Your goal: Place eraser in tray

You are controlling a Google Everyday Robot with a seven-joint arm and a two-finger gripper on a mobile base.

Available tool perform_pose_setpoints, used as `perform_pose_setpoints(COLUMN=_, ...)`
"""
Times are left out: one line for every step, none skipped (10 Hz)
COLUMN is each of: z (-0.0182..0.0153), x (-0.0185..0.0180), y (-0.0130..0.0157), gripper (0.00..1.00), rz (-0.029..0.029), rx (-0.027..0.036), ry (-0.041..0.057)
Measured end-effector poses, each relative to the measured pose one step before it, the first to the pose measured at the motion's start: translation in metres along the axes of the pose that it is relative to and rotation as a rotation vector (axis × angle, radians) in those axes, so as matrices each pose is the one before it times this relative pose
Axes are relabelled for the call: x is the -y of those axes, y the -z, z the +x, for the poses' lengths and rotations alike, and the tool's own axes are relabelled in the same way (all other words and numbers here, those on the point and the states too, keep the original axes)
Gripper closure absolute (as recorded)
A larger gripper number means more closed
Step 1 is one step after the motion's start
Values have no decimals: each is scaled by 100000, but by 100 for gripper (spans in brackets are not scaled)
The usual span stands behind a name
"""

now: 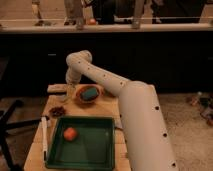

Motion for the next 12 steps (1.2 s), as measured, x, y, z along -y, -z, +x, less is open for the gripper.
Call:
perform_pose_setpoints(z=-345, x=-39, y=-254, gripper=20, rz=-405, rx=22, ry=678)
perform_pose_setpoints(z=-648, x=-54, y=-421, gripper=20, rz=-717, rx=84, ry=1182)
perform_pose_setpoints(z=-319, x=-26, y=-269, gripper=20, rz=-431, rx=-74, ry=533)
perform_pose_setpoints(z=-211, x=89, y=-193, gripper=20, rz=-497, rx=-384, ry=569)
perform_pose_setpoints(z=-23, x=112, y=-382, gripper=20, rz=-758, rx=-800, ry=268)
perform_pose_setpoints(z=-477, x=20, y=-372, gripper=20, rz=-663, rx=-295, ry=665)
perform_pose_setpoints(z=-218, x=-22, y=-228, gripper=20, rz=-554, rx=-207, ry=395)
perform_pose_setpoints(z=65, x=35, y=-159, gripper=21, rz=-389, rx=-448, ry=174)
perform_pose_setpoints(z=209, x=21, y=-105, gripper=30, rz=-209, rx=-434, ry=59)
perform_pose_setpoints(z=-1, x=-38, y=-108, gripper=39, rz=-154, rx=-164, ry=244)
perform_pose_setpoints(z=70, x=-33, y=-86, gripper=50, rz=-183, rx=-237, ry=236)
perform_pose_setpoints(z=94, x=-41, y=-74, gripper=60, rz=-311, rx=-242, ry=234)
